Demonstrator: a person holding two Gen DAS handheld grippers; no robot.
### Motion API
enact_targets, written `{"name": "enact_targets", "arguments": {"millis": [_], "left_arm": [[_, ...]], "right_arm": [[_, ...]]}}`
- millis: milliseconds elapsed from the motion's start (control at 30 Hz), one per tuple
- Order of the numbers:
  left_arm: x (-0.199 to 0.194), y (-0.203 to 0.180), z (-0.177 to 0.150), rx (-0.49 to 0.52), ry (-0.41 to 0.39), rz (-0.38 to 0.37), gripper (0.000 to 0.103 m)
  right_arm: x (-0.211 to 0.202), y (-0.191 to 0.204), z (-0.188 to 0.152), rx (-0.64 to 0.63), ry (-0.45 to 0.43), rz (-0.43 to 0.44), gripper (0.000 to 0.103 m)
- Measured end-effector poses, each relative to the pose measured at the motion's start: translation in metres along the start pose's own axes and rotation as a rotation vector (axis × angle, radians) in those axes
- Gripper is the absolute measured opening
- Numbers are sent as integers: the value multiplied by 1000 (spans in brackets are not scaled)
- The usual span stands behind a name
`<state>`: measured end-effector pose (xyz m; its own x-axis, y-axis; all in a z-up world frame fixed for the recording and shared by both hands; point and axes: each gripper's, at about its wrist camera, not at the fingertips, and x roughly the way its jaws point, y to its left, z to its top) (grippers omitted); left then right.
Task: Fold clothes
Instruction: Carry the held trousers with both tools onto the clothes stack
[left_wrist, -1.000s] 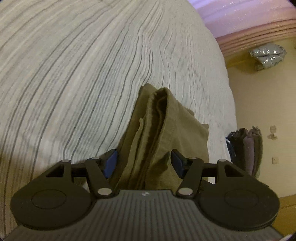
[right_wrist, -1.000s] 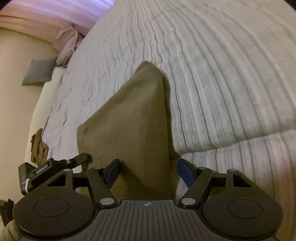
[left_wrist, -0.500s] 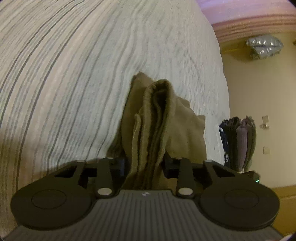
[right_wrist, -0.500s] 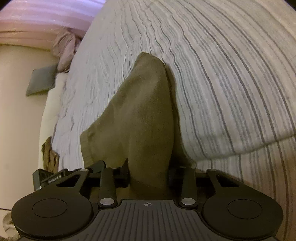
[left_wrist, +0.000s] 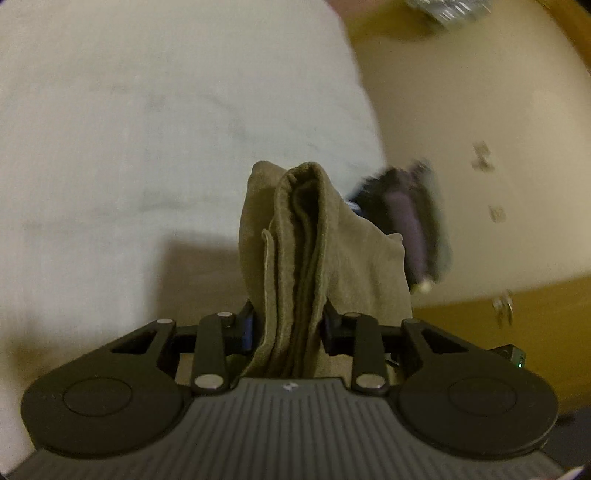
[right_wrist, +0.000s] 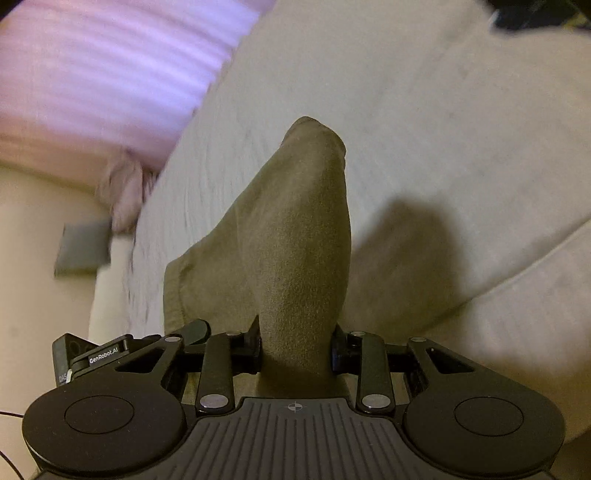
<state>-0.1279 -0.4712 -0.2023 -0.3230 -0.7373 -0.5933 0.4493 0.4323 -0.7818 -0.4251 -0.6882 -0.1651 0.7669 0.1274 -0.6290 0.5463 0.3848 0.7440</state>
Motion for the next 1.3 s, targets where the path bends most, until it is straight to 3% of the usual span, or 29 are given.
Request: {"name": "enact_targets", "arguments": {"millis": [267,500,633,800,1000,1100,1167,1300], "left_arm": [[116,-169,75,243,95,-172,28],[251,-326,150,401,122,-257,28],[322,-386,178,446,136,-250,28],[387,-413,209,451,166,-196,28],[434,-394,218,422,220,-104,29],[453,-379,222,406,242,-41,31],[459,-368,228,375,251,-23,33],[439,-360,240,359,182,-19,41]], "right_arm": [[-133,-25,69,37,-319,-56,31],[-222,-72,195,78,-521,-87,31],[-246,-105,262,124,-567,-87,31],[-243,-146,323,192,-557,-81,31],[-224,-195,366,276,-492,-98,32],[-205,-214,377,324,-453,-129,35],[-197,-223,379,343,-452,-166,44],[-207,-215,365,294,-528,-238,49]]}}
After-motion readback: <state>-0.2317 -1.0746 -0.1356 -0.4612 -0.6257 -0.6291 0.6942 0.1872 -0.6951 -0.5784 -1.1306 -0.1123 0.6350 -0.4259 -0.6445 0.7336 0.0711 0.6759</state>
